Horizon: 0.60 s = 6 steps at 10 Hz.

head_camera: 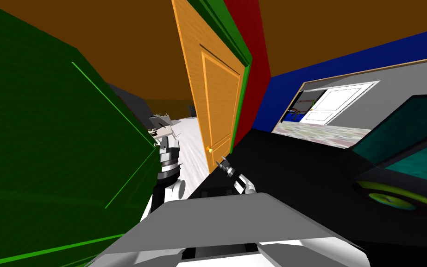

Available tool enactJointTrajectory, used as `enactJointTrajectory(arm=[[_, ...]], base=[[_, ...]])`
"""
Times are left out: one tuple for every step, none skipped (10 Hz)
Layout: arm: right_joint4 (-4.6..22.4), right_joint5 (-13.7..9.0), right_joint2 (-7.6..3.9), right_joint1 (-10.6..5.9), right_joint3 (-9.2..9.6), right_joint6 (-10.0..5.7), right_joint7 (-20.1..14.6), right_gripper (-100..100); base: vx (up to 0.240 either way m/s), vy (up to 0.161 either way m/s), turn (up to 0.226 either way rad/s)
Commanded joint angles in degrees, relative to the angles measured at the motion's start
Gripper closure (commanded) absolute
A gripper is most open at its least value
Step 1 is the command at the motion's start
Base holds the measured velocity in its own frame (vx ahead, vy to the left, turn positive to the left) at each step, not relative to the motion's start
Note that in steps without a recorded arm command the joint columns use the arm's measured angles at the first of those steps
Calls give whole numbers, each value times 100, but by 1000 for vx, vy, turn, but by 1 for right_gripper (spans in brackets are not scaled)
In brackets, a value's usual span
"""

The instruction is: Push the door open

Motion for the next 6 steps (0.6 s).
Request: enactJointTrajectory(arm=[[196, 44, -5, -79, 47, -32, 139, -100], [351, 79, -11, -139, 85, -62, 243, -100], [500, 112, -17, -197, 121, -91, 344, -100], [625, 141, -21, -246, 152, -115, 428, -100], [562, 119, -17, -203, 128, -124, 377, -100], [593, 116, 12, -202, 117, -124, 431, -100]], base=[[97, 1, 14], [110, 12, 18], [125, 5, 22], [123, -4, 15], [53, -2, 3], [159, 65, 33]])
